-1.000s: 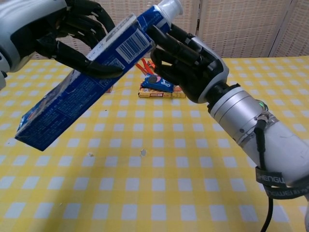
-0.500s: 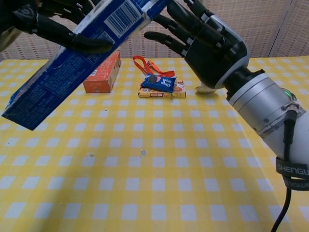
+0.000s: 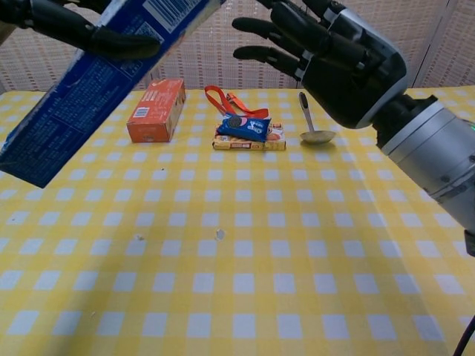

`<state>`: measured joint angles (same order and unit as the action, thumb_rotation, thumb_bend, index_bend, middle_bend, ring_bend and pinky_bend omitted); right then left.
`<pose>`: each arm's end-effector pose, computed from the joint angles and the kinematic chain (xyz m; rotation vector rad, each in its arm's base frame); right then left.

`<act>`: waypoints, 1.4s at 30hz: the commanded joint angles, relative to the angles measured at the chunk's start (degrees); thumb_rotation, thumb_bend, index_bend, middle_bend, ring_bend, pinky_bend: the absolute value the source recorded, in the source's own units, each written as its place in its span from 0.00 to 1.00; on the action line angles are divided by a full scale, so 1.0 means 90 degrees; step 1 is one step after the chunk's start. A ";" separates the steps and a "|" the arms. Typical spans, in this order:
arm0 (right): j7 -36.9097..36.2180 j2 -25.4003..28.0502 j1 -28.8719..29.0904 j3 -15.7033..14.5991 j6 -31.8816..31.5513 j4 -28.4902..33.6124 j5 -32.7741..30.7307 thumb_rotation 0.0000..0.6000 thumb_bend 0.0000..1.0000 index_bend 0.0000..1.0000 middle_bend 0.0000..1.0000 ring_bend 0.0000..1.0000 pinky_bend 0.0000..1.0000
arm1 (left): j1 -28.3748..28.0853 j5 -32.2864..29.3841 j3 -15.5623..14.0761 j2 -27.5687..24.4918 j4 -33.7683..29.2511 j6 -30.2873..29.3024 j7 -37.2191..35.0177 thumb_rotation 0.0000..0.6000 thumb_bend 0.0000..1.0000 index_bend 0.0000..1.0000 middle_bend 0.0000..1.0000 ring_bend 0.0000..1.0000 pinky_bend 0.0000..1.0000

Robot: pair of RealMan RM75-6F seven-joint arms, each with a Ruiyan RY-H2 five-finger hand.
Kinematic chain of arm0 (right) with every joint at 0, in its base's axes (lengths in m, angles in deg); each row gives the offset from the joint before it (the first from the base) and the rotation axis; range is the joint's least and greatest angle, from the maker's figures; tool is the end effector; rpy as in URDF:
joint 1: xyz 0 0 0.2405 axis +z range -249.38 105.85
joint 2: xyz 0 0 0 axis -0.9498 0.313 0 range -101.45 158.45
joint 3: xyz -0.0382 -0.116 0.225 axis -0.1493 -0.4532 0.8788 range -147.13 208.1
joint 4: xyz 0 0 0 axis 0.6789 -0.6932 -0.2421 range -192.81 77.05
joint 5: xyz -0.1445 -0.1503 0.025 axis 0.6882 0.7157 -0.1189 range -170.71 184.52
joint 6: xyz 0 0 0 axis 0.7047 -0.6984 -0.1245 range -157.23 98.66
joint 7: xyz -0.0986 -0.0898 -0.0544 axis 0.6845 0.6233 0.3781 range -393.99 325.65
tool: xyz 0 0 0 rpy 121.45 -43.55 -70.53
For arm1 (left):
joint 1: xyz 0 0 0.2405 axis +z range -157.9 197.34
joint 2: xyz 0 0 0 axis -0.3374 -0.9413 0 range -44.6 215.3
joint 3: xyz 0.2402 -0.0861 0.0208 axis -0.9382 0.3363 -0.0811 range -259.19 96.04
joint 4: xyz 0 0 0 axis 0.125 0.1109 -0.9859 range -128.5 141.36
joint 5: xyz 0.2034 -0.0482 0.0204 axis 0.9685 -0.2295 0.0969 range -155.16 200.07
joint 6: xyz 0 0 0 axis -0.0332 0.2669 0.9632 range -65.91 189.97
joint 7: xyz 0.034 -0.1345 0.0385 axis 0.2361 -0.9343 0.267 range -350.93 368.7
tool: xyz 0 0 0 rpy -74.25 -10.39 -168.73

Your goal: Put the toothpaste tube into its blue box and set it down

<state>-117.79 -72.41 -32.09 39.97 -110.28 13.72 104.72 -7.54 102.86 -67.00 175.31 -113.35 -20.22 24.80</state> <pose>-0.0933 -0.3066 -0.0151 -0.9931 1.7483 -1.9217 -0.0581 0.2428 0.0718 -1.3632 -1.1908 -1.7161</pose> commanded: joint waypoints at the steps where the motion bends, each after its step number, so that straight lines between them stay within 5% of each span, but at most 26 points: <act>1: 0.1702 0.1001 0.0007 -0.0259 0.0222 0.0129 0.0303 1.00 0.41 0.00 0.46 0.54 0.66 | 0.0082 0.0113 0.0019 -0.0102 -0.0039 -0.0038 -0.0614 1.00 0.16 0.51 0.68 0.50 0.30; 8: 0.3271 0.2125 -0.0003 -0.0245 0.0482 0.1028 0.0222 1.00 0.41 0.00 0.65 0.70 0.82 | 0.0080 0.0272 0.0101 0.0185 0.0452 -0.0184 -0.1185 1.00 0.16 0.51 0.68 0.51 0.31; 17: 0.3576 0.2452 0.0086 -0.0173 0.0250 0.1441 0.0335 1.00 0.41 0.00 0.83 0.86 0.96 | -0.0042 0.0018 0.0086 0.0308 0.0752 0.0059 -0.0894 1.00 0.16 0.51 0.68 0.50 0.30; 42: 0.3397 0.1894 0.0441 -0.0480 0.0371 0.1230 0.0442 1.00 0.41 0.00 0.85 0.87 0.98 | -0.0088 0.0140 0.0154 0.0403 0.0887 -0.0058 -0.0705 1.00 0.16 0.51 0.68 0.50 0.30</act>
<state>-87.24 -55.32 -28.16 35.64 -106.98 24.81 108.72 -8.31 104.12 -65.61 178.95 -105.30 -20.78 18.41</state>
